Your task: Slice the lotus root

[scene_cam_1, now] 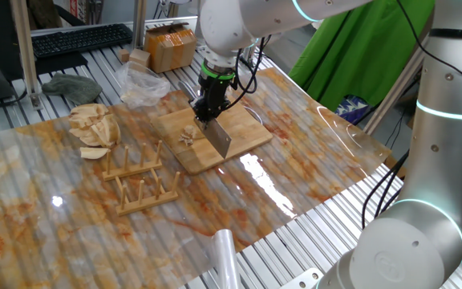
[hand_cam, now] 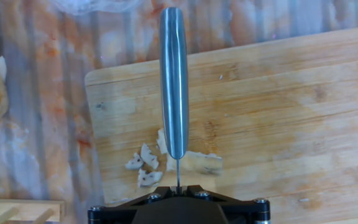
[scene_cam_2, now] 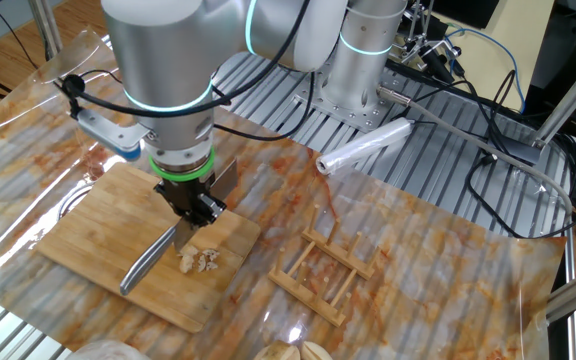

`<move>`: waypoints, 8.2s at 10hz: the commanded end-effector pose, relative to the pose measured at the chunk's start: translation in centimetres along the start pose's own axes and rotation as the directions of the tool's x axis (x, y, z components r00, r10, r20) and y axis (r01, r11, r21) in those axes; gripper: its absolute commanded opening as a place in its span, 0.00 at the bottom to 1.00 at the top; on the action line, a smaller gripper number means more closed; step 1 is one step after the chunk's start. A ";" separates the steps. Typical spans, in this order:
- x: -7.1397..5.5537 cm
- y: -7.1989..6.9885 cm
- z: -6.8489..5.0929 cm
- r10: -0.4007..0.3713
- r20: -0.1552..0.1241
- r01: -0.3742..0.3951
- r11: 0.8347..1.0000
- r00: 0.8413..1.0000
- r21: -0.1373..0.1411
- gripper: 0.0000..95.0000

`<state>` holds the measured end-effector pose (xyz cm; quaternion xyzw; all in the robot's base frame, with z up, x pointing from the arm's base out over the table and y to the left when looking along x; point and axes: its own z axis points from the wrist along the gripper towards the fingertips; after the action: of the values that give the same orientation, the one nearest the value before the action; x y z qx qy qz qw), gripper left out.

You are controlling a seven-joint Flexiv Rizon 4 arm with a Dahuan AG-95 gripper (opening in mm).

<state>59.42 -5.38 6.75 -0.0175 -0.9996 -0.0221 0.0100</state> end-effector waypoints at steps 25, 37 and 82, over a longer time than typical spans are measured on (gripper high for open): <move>-0.3 0.3 1.9 0.006 0.005 -0.006 1.000 1.000 -0.005 0.00; -0.3 0.2 1.9 0.000 0.006 0.000 1.000 1.000 0.002 0.00; -0.3 -1.0 -1.0 -0.029 -0.007 0.029 1.000 1.000 -0.007 0.00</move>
<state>59.62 -6.38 7.60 -0.0029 -0.9996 -0.0252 0.0132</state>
